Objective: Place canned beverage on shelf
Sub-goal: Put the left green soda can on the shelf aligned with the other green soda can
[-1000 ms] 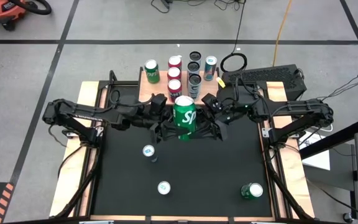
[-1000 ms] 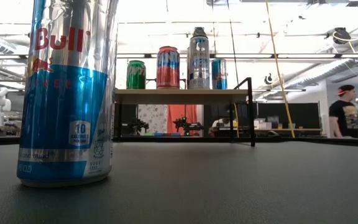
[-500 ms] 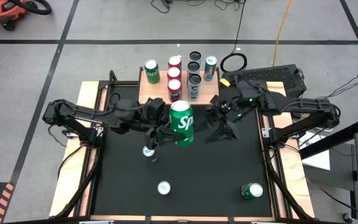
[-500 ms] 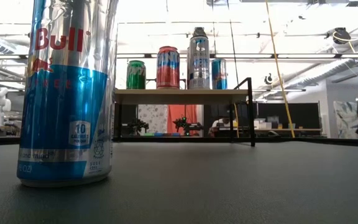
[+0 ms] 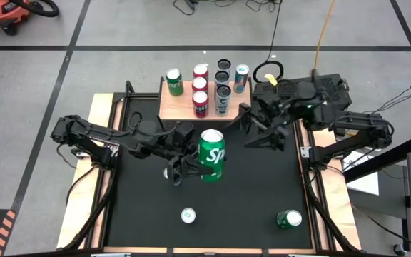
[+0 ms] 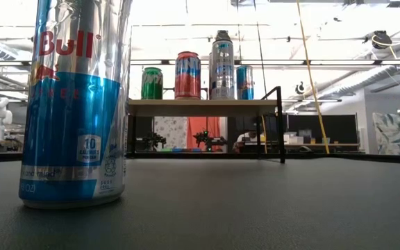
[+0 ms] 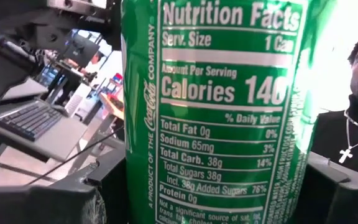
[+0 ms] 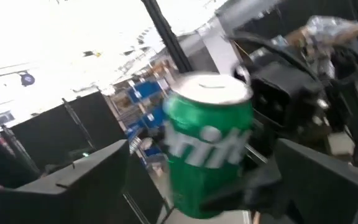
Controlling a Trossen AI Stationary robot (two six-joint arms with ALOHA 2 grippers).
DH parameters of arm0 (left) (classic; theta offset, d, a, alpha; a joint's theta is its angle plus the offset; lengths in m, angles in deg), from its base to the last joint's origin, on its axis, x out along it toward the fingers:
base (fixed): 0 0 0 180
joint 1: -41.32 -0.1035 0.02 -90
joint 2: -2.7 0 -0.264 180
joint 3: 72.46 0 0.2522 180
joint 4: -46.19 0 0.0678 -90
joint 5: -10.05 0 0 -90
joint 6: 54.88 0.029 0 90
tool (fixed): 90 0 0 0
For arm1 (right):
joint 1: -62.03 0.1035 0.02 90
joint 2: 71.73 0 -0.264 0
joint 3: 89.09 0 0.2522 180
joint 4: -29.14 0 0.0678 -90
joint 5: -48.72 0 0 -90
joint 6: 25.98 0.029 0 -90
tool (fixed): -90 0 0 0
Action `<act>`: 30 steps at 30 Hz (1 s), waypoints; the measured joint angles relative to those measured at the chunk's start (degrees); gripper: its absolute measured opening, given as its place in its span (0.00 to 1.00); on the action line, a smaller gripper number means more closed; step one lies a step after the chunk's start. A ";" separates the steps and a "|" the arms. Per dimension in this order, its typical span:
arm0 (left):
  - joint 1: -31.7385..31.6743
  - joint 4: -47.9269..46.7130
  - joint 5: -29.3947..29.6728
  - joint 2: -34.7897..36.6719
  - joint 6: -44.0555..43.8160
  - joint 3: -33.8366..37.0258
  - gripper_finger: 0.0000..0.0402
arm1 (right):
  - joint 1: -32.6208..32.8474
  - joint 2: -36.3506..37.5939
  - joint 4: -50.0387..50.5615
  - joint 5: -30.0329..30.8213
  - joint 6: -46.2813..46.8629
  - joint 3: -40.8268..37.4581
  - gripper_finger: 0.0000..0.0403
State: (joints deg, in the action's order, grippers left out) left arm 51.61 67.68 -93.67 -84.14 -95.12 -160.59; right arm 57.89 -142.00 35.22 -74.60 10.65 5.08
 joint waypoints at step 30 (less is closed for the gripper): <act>-2.70 -4.79 -3.21 -1.72 -9.22 0.00 0.75 | 0.50 -4.69 -2.02 -4.42 4.61 -0.11 0.98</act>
State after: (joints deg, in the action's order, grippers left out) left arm 48.91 62.89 -96.89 -85.86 -104.33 -160.59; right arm 58.40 -146.68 33.20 -79.02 15.25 4.97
